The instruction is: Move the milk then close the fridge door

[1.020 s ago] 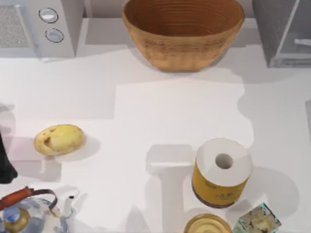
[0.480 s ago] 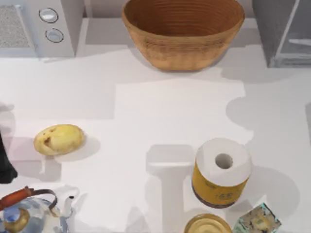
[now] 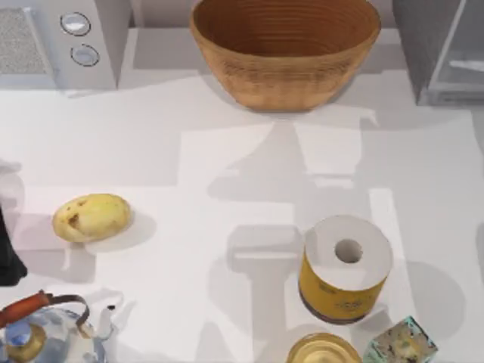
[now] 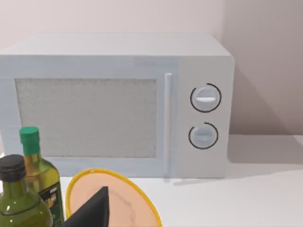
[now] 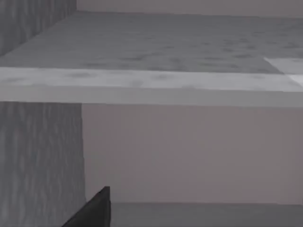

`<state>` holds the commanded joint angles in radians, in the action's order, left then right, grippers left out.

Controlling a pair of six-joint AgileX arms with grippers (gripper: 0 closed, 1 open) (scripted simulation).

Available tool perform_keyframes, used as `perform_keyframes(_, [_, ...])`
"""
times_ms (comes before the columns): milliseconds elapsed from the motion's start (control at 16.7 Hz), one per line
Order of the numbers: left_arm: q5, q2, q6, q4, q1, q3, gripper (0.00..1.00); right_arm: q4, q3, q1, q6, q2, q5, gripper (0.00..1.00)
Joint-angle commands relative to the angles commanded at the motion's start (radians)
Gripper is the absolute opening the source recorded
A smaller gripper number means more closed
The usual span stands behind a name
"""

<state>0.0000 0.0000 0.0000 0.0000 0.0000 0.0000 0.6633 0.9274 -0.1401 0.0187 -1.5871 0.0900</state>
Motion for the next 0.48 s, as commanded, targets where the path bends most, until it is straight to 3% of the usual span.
perform_keyframes(480, [0.0, 0.0, 0.0, 0.0, 0.0, 0.0, 1.0, -0.215, -0.325, 0.07, 0.011, 0.735, -0.024, 1.0])
